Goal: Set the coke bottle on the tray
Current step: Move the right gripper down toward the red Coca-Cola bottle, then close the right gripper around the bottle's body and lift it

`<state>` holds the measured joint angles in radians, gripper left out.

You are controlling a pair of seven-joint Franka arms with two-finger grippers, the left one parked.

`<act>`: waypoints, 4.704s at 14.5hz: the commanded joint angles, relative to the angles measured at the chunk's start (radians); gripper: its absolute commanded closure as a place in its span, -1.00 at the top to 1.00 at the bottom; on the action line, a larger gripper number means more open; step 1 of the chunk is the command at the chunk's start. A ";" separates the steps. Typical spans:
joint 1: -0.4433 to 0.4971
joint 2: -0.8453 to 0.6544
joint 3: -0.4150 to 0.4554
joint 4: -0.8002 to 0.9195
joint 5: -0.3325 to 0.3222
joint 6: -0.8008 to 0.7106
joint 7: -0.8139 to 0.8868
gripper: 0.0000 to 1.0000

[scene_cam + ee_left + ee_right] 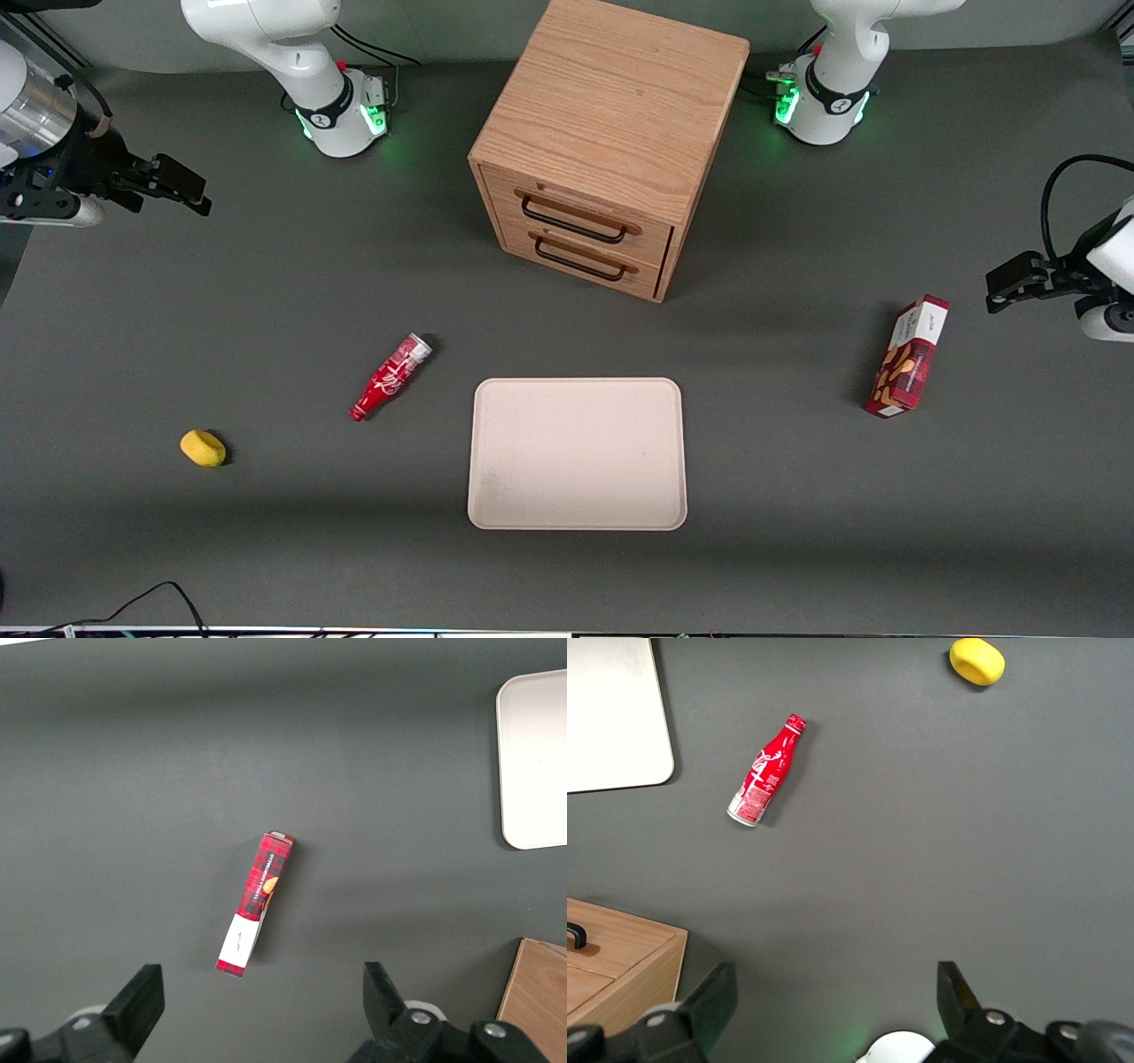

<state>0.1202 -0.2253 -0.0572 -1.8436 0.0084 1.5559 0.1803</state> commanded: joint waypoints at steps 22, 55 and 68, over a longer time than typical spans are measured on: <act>0.042 0.615 0.174 0.026 0.001 0.551 0.777 1.00; 0.062 0.787 0.175 -0.075 -0.179 0.813 1.002 -1.00; 0.012 0.471 0.191 0.231 -0.071 0.163 0.806 -1.00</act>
<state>0.1556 0.2669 0.1270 -1.7127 -0.1087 1.8426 1.0557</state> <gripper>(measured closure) 0.445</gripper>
